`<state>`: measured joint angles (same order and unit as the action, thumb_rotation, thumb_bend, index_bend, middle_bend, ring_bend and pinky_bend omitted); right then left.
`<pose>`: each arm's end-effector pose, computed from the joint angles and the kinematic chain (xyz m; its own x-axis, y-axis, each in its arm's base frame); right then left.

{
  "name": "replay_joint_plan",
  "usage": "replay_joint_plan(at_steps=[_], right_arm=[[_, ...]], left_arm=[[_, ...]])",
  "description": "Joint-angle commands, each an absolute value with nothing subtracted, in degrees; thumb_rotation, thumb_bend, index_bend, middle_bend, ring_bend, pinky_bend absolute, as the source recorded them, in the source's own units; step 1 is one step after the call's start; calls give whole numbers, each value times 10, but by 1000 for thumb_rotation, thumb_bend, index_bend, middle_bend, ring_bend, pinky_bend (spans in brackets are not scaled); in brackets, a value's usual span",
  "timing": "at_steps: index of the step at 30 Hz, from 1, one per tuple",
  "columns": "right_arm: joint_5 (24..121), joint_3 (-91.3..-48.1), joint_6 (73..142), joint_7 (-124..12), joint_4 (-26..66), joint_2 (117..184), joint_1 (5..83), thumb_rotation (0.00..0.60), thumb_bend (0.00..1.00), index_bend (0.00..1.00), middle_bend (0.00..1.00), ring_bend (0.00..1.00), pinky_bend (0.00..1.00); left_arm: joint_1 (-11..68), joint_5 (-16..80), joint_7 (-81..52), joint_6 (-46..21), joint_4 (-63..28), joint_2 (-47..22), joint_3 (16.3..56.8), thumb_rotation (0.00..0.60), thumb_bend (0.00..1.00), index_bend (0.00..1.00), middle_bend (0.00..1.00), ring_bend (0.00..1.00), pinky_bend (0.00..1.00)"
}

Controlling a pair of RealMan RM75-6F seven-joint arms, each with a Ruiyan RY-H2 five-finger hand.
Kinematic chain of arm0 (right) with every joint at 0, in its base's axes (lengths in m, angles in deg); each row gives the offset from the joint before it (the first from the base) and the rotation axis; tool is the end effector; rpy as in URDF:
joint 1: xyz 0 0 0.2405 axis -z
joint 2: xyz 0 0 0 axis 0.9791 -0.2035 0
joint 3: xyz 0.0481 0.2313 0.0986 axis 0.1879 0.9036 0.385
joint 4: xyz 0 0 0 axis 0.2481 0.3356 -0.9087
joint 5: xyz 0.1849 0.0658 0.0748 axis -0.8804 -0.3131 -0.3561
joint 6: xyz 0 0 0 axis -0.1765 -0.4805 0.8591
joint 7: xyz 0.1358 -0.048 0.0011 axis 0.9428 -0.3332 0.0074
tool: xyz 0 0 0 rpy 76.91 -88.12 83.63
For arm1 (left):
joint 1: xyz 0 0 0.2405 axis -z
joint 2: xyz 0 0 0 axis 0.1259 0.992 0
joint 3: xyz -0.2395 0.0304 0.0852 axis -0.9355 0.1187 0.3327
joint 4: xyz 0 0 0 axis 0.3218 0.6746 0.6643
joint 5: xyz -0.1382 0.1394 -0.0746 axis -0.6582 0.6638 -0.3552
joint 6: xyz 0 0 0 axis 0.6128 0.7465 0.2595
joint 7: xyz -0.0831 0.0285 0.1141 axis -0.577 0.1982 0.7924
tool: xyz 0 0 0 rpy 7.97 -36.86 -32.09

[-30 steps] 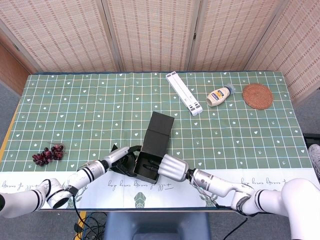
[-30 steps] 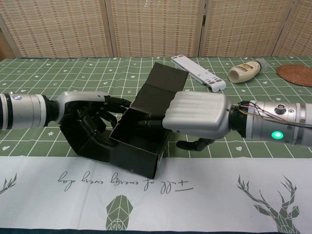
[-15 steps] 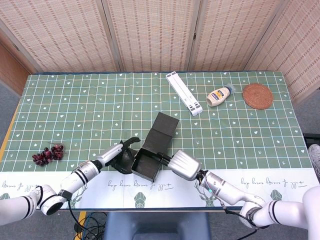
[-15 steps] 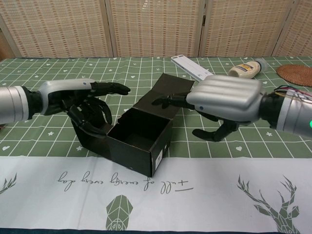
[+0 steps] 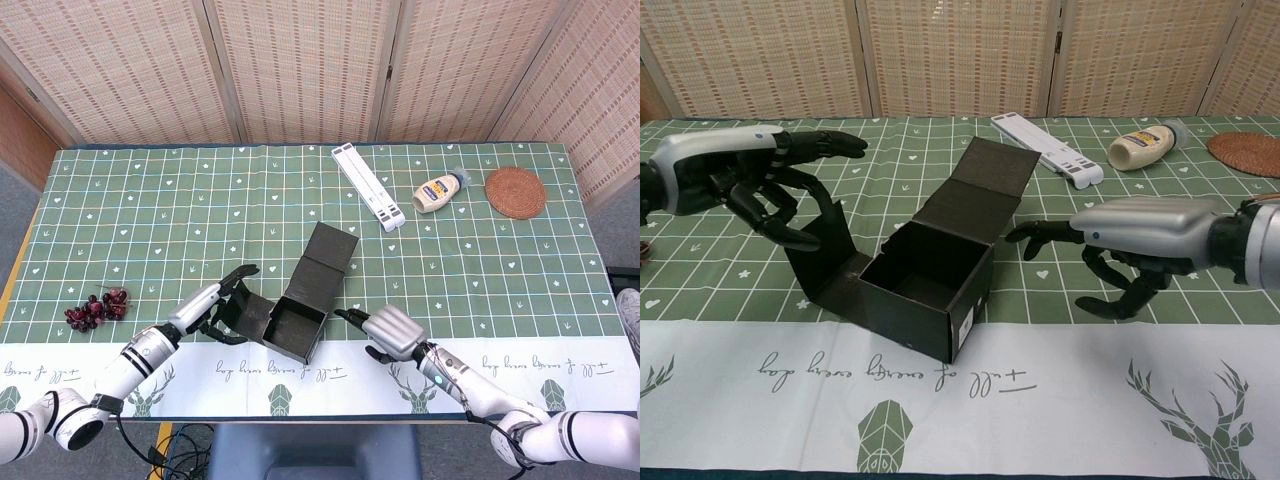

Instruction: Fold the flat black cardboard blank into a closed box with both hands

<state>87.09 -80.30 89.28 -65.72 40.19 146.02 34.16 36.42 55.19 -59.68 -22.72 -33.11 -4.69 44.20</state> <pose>-0.1545 -0.2879 -0.0148 0.5471 -0.4535 0.7035 -0.7765 -0.5889 0.2242 -0.1665 0.3232 0.0281 -0.1615 0.6215 0.7666 0.9095 -0.2077 0.3601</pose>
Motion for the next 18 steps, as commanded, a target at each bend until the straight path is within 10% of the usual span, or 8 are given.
replay_joint_plan(at_steps=[1, 18], right_arm=[[829, -775, 849, -638, 378, 1479, 316, 600, 490, 0, 115, 727, 1000], [764, -697, 783, -598, 262, 1565, 239, 600, 501, 0, 94, 726, 1000]], left_arm=[[357, 553, -595, -220, -338, -41, 439, 600, 63, 64, 26, 393, 770], [325, 566, -611, -205, -343, -23, 444, 600, 63, 60, 26, 393, 770]])
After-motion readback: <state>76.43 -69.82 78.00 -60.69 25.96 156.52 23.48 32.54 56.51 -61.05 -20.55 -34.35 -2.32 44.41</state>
